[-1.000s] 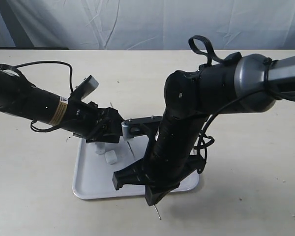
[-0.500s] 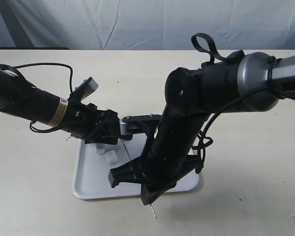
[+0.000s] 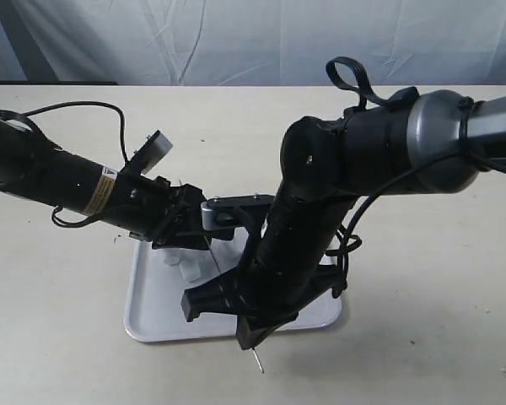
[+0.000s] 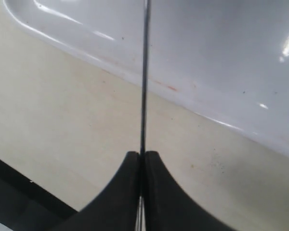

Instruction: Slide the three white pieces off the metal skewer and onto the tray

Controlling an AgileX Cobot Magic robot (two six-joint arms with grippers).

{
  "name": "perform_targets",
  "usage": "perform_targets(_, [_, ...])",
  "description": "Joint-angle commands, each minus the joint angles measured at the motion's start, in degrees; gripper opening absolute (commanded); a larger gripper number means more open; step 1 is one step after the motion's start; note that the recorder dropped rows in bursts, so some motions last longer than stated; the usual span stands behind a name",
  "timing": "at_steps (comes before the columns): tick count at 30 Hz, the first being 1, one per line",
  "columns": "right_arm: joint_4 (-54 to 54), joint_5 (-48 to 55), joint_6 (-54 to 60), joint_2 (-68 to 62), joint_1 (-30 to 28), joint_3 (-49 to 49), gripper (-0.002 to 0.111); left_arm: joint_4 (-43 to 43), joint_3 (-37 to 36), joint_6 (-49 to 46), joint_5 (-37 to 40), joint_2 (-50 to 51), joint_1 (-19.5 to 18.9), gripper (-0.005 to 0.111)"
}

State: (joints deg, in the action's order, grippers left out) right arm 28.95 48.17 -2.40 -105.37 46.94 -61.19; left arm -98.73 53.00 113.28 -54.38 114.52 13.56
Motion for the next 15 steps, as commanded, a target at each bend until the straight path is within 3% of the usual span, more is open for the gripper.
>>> perform_targets(1, [-1.69,0.33,0.37,0.48,0.06,-0.24,-0.001,-1.21,-0.12,1.43,0.31,0.12,-0.74,0.058])
perform_targets(8, [-3.27,-0.28,0.24,0.48,-0.05,-0.24,-0.001,-1.21,-0.12,1.56,-1.20,-1.40,-0.99,0.058])
perform_targets(15, [-15.05,-0.75,-7.17,0.48,-0.29,-0.24,-0.001,-1.21,-0.12,1.72,-4.09,-5.35,-3.99,0.058])
